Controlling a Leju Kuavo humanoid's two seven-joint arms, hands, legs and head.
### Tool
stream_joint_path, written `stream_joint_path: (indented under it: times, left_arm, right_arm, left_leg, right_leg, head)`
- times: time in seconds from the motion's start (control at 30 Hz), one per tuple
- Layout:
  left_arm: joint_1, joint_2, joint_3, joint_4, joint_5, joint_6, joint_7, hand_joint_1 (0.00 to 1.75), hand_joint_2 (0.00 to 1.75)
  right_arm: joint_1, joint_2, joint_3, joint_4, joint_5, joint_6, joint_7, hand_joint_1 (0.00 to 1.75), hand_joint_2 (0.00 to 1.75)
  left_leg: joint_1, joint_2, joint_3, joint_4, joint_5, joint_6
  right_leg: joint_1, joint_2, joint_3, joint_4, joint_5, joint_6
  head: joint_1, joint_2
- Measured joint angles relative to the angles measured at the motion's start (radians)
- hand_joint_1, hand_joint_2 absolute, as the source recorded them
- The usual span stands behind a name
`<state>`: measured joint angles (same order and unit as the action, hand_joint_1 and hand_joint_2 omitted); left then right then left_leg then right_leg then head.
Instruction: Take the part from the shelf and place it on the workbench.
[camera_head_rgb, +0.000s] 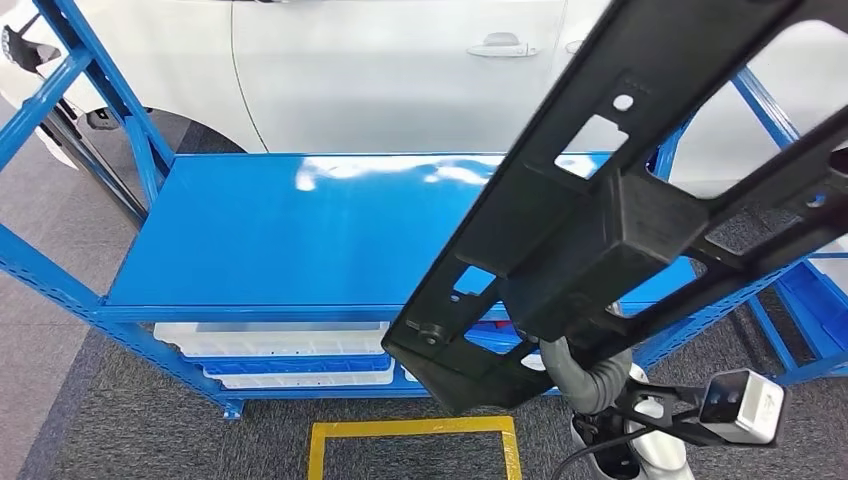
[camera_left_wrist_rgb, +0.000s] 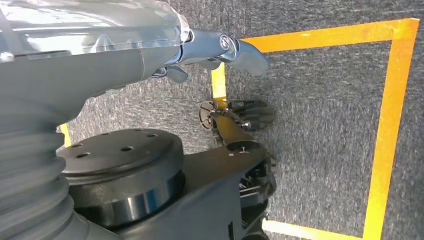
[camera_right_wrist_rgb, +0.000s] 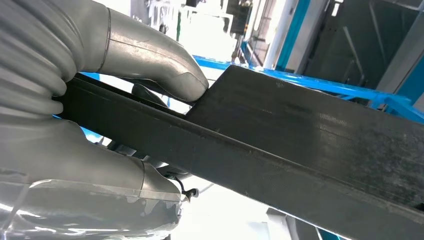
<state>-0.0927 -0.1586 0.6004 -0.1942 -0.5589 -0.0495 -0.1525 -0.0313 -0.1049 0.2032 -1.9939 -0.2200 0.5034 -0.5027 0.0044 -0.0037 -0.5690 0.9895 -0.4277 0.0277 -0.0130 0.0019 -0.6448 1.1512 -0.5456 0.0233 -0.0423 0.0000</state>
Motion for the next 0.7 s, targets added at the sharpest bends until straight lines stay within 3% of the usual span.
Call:
stream_joint_path:
  times: [0.07, 0.1, 0.13, 0.23, 0.3, 0.37, 0.43, 0.47, 0.53, 0.57, 0.6, 0.63, 0.7]
  left_arm:
    - [0.000, -0.001, 0.000, 0.000, 0.004, -0.004, -0.002, 0.00, 1.75]
    - [0.000, -0.001, 0.000, 0.000, 0.006, -0.006, -0.004, 0.00, 1.75]
    - [0.001, -0.001, 0.001, 0.000, 0.008, -0.008, -0.006, 0.00, 1.75]
    - [0.001, -0.001, 0.001, 0.000, 0.007, -0.017, -0.012, 0.00, 1.75]
    - [0.002, -0.001, 0.001, 0.000, 0.005, -0.019, -0.015, 0.00, 1.75]
    - [0.004, -0.001, 0.001, 0.000, 0.005, -0.019, -0.016, 0.00, 1.75]
    - [0.005, -0.001, 0.001, 0.000, 0.004, -0.019, -0.017, 0.00, 1.75]
    - [0.005, -0.001, 0.001, 0.000, 0.004, -0.020, -0.017, 0.00, 1.75]
    - [0.006, -0.001, 0.001, 0.000, 0.002, -0.023, -0.016, 0.00, 1.75]
    - [0.007, -0.001, 0.001, 0.000, 0.001, -0.024, -0.015, 0.00, 1.75]
    - [0.008, -0.001, 0.001, 0.000, 0.001, -0.024, -0.013, 0.00, 1.75]
    - [0.010, -0.001, 0.001, 0.000, 0.000, -0.024, -0.010, 0.00, 1.75]
    - [0.013, -0.001, 0.002, 0.000, 0.000, -0.024, -0.005, 0.00, 1.75]
  right_arm:
    - [0.039, 0.000, -0.021, -0.010, 0.007, 0.008, -0.014, 1.71, 1.75]
    - [0.055, 0.000, -0.030, -0.011, 0.008, 0.013, -0.017, 1.71, 1.75]
    - [0.069, 0.000, -0.039, -0.012, 0.008, 0.017, -0.020, 1.71, 1.75]
    - [0.107, 0.000, -0.061, -0.014, 0.019, 0.022, -0.028, 1.71, 1.75]
    - [0.134, 0.001, -0.070, -0.018, 0.033, 0.025, -0.038, 1.71, 1.75]
    - [0.152, 0.002, -0.075, -0.021, 0.041, 0.029, -0.044, 1.71, 1.75]
    - [0.161, 0.003, -0.078, -0.024, 0.044, 0.031, -0.046, 1.71, 1.75]
    - [0.164, 0.004, -0.079, -0.025, 0.046, 0.032, -0.046, 1.71, 1.75]
    - [0.172, 0.011, -0.082, -0.028, 0.059, 0.033, -0.047, 1.71, 1.75]
    - [0.177, 0.016, -0.083, -0.028, 0.067, 0.034, -0.047, 1.71, 1.75]
    - [0.181, 0.021, -0.084, -0.029, 0.075, 0.036, -0.047, 1.71, 1.75]
    - [0.184, 0.026, -0.085, -0.029, 0.081, 0.039, -0.047, 1.71, 1.75]
    - [0.186, 0.037, -0.089, -0.029, 0.087, 0.049, -0.046, 1.71, 1.75]
  left_leg:
    - [-0.002, 0.003, -0.010, 0.002, 0.005, 0.002]
    - [-0.002, 0.003, -0.015, 0.004, 0.007, 0.001]
    - [-0.002, 0.003, -0.020, 0.007, 0.009, 0.000]
    - [-0.002, 0.002, -0.035, 0.022, 0.014, -0.008]
    - [-0.005, 0.000, -0.042, 0.030, 0.018, -0.017]
    - [-0.006, -0.002, -0.046, 0.032, 0.025, -0.030]
    - [-0.003, -0.002, -0.058, 0.052, 0.005, -0.042]
    - [-0.001, -0.002, -0.071, 0.086, -0.028, -0.047]
    - [0.002, -0.001, -0.110, 0.208, -0.120, -0.055]
    - [0.003, 0.000, -0.126, 0.270, -0.155, -0.058]
    - [0.003, 0.000, -0.129, 0.309, -0.171, -0.058]
    - [0.003, 0.000, -0.113, 0.311, -0.167, -0.056]
    - [0.000, -0.001, -0.028, 0.207, -0.122, -0.044]
  right_leg:
    - [-0.001, 0.000, -0.043, 0.121, -0.060, 0.005]
    - [-0.001, -0.001, -0.045, 0.143, -0.063, 0.006]
    - [-0.002, -0.001, -0.028, 0.124, -0.048, 0.007]
    - [-0.004, -0.001, 0.091, -0.067, 0.023, 0.003]
    - [-0.001, 0.002, 0.120, -0.123, 0.037, -0.007]
    - [0.000, 0.004, 0.111, -0.123, 0.046, -0.020]
    - [-0.002, 0.002, 0.101, -0.128, 0.057, -0.036]
    - [-0.003, 0.000, 0.094, -0.130, 0.065, -0.043]
    - [-0.002, -0.002, 0.076, -0.130, 0.080, -0.050]
    - [0.000, -0.003, 0.065, -0.129, 0.087, -0.050]
    - [0.001, -0.003, 0.054, -0.129, 0.095, -0.051]
    - [0.003, -0.004, 0.044, -0.128, 0.103, -0.051]
    - [0.007, -0.003, 0.028, -0.128, 0.117, -0.050]
  head:
    - [0.000, 0.000]
    - [0.000, 0.000]
    - [0.000, 0.000]
    - [0.000, 0.000]
    - [0.000, 0.000]
    - [0.000, 0.000]
    - [0.000, 0.000]
    - [0.000, 0.000]
    - [0.000, 0.000]
    - [0.000, 0.000]
    - [0.000, 0.000]
    - [0.000, 0.000]
    - [0.000, 0.000]
